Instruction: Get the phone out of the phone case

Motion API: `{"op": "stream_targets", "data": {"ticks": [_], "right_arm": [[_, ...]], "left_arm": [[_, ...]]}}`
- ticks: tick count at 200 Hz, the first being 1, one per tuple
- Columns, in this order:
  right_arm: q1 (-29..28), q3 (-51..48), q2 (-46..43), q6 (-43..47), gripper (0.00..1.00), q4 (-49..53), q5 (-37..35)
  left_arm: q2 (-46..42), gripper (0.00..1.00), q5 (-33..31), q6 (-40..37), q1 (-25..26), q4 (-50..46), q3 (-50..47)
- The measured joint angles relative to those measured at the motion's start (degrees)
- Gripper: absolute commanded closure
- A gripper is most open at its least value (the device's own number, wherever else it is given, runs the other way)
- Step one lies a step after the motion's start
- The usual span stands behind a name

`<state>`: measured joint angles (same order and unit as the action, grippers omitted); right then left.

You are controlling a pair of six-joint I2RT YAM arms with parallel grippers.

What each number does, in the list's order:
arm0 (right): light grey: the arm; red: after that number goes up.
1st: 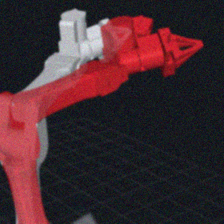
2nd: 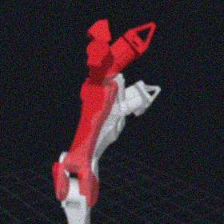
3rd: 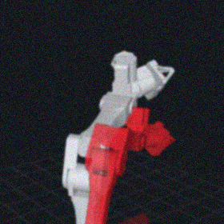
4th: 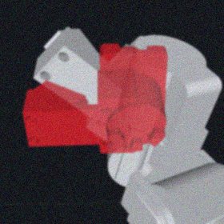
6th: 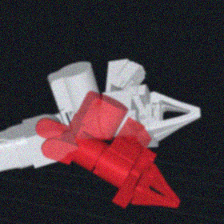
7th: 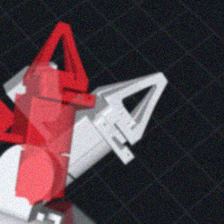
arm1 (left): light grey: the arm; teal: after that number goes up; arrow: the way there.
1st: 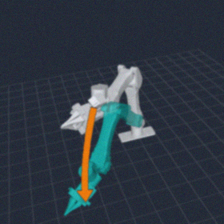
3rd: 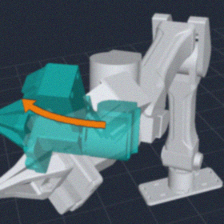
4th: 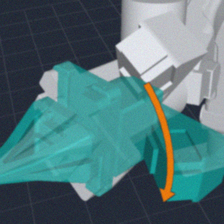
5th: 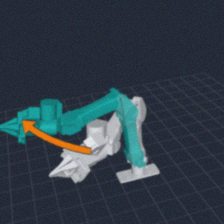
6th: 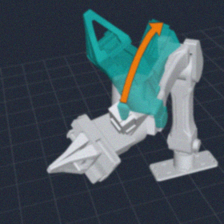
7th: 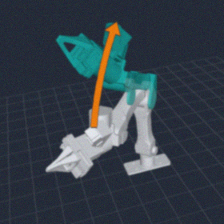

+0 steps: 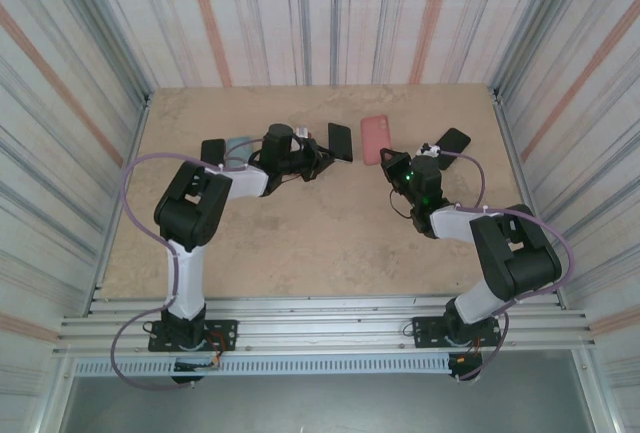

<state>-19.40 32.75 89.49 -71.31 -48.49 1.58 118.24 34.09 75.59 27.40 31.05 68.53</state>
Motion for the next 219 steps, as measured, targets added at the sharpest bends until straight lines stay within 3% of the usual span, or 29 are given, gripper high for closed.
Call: {"op": "stream_targets", "data": {"ticks": [89,124,157,219], "right_arm": [[-0.20,0.00,3.56,-0.15,1.00,-1.62,1.42],[-0.24,0.02,4.74,-0.22,1.00,-2.54,1.75],[-0.24,0.02,5.88,-0.20,1.00,-3.04,1.92],[-0.24,0.46,8.07,0.04,1.00,-3.34,1.92]], "left_arm": [[5.99,0.99,-0.28,-1.03,-1.49,-1.01,2.69],[7.21,0.92,-0.15,-1.07,-1.70,-0.92,3.85],[7.78,0.78,-0.02,-1.49,-2.19,-0.92,4.26],[7.76,0.60,-0.33,-4.66,-2.60,-6.71,4.42]]}}
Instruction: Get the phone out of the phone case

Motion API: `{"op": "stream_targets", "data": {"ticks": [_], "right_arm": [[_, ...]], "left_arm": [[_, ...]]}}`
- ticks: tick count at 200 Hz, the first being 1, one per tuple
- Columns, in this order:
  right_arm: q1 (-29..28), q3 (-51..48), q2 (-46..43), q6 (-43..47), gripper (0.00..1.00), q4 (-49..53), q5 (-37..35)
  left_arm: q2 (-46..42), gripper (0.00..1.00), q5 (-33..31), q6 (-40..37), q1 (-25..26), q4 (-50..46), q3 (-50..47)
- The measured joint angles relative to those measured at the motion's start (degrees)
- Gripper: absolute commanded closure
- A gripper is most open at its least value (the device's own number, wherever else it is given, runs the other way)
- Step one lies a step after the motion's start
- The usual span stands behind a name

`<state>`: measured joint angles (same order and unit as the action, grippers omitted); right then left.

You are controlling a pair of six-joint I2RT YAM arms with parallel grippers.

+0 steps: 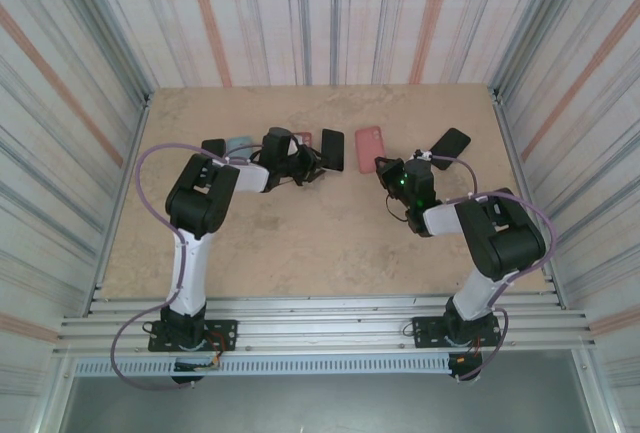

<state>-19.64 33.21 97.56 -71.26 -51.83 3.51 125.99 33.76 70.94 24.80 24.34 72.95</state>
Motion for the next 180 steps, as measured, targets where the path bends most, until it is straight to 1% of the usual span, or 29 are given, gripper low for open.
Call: {"op": "stream_targets", "data": {"ticks": [46,98,123,146,175,180], "right_arm": [[-0.22,2.05,1.64,1.49,1.00,0.92,-0.07],[-0.37,4.85,6.99,3.69,1.00,1.29,-0.09],[-0.37,6.58,9.94,4.57,1.00,1.22,-0.39],[-0.42,8.37,12.31,5.18,1.00,1.90,-0.50],[-0.96,10.82,13.94,5.81,1.00,3.89,-0.90],[-1.03,11.15,14.29,5.81,0.99,4.04,-0.92]], "left_arm": [[-1.03,0.55,-0.83,-3.04,0.00,-5.27,0.55],[-2.58,0.49,-2.64,-6.73,0.00,-11.08,1.60],[-3.34,0.48,-3.32,-8.22,0.00,-13.20,1.84],[-5.25,0.45,-3.85,-9.70,0.00,-14.80,1.84],[-7.69,0.44,-4.35,-10.93,0.00,-15.69,2.08],[-7.87,0.44,-4.39,-11.02,0.02,-15.67,2.23]]}}
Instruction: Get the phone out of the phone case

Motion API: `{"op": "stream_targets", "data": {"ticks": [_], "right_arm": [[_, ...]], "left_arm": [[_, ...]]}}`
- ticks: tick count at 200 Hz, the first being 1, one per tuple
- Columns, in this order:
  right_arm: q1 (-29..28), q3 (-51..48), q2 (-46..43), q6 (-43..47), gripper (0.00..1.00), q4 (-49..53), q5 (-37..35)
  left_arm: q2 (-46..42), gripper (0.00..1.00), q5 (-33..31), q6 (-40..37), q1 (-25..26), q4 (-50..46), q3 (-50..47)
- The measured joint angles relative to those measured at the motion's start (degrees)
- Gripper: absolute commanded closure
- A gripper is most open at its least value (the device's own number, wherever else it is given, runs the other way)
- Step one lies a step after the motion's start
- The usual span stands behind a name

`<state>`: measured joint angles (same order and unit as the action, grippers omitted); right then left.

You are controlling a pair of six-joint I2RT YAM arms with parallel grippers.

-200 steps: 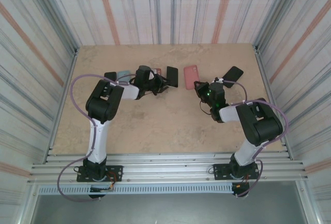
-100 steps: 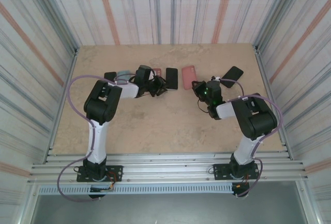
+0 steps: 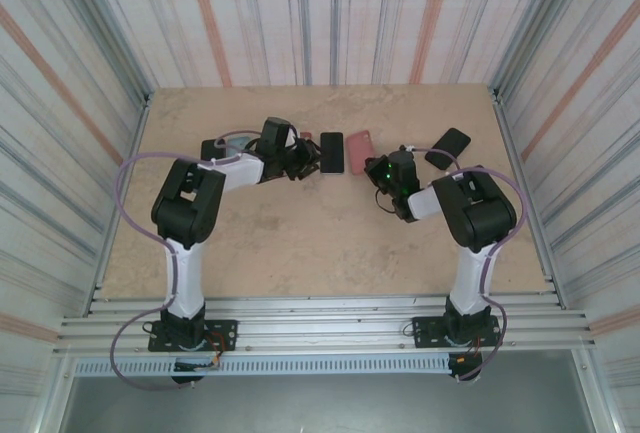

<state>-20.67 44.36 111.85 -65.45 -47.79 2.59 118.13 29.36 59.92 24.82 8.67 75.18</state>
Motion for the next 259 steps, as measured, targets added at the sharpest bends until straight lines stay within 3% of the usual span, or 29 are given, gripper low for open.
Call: {"op": "stream_targets", "data": {"ticks": [21,57,134,200,243,254,259], "right_arm": [[0.00,1.03,1.42,0.00,0.94,0.55,0.02],[-0.02,2.21,2.51,0.50,0.78,2.47,0.07],[-1.51,6.75,2.51,7.91,0.67,10.14,-0.22],[-2.58,9.73,2.21,17.35,0.58,17.40,-4.55],[-2.49,9.77,-1.16,22.34,0.42,23.61,-7.37],[-2.29,9.75,-2.60,23.63,0.35,25.55,-7.65],[-2.19,9.77,-3.43,24.28,0.27,26.60,-7.74]], "left_arm": [[-0.44,0.44,-0.07,-0.39,0.00,-0.07,0.20],[-1.22,0.42,-0.13,-1.57,0.04,-1.75,0.20],[-6.47,0.41,-0.35,-4.04,0.04,-3.91,0.31],[-7.15,0.40,-0.46,-5.33,0.04,-5.57,0.59],[-7.69,0.35,-0.44,-6.58,0.04,-6.80,1.11],[-8.28,0.34,-0.39,-7.10,0.04,-7.13,1.14],[-8.61,0.32,-0.39,-7.34,0.04,-7.21,1.16]]}}
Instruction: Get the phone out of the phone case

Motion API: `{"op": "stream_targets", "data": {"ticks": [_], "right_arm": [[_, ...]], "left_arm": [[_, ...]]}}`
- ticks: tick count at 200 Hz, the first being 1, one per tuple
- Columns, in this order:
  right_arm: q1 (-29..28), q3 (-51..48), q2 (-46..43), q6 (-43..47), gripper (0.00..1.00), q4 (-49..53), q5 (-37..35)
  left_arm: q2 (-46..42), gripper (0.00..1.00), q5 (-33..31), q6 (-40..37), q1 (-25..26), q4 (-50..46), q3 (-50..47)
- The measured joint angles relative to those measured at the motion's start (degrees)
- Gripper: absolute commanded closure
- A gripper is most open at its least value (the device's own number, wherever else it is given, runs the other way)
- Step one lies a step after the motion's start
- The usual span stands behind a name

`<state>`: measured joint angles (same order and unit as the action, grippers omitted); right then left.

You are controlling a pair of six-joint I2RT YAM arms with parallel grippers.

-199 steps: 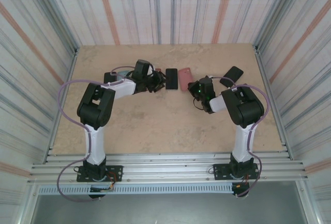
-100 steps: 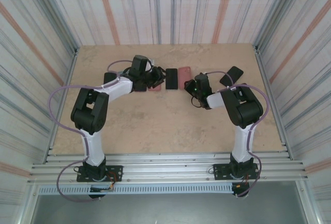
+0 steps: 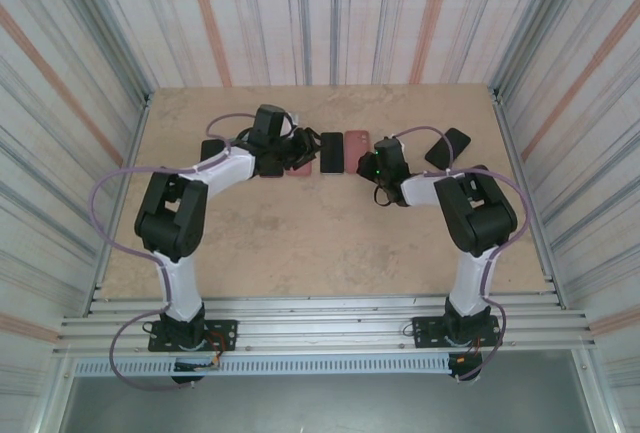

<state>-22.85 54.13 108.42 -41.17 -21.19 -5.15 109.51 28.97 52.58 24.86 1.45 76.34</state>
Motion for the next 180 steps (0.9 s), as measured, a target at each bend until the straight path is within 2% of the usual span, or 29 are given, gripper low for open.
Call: {"op": "stream_targets", "data": {"ticks": [4,19,35,48,61,97,129,180], "right_arm": [[0.13,0.00,-0.76,0.24,0.23,0.79,-0.22],[0.81,0.00,-3.58,2.40,0.20,3.61,-0.81],[1.92,0.02,-6.78,4.22,0.15,6.91,-1.51],[3.32,0.09,-9.49,5.57,0.05,9.99,-2.47],[5.35,0.39,-11.85,6.56,0.00,13.51,-3.76],[12.59,3.30,-13.73,7.34,0.01,22.60,-7.08],[17.99,8.94,-12.59,7.34,0.01,31.12,-9.81],[23.21,23.67,-1.66,7.17,0.01,41.35,-10.95]], "left_arm": [[-0.26,0.31,0.02,-0.33,0.00,0.00,0.00],[-1.33,0.29,0.22,-1.22,0.00,0.00,0.04],[-2.80,0.21,0.63,-2.40,0.00,-0.04,0.04],[-4.02,0.19,1.18,-3.34,0.00,0.04,0.04],[-5.07,0.17,1.75,-3.74,0.15,0.15,0.04],[-6.14,0.09,3.58,-3.87,1.25,2.40,-0.55],[-6.12,0.08,4.55,-2.93,2.71,4.15,-2.01],[-6.14,0.08,5.84,-2.60,3.39,5.73,-2.01]]}}
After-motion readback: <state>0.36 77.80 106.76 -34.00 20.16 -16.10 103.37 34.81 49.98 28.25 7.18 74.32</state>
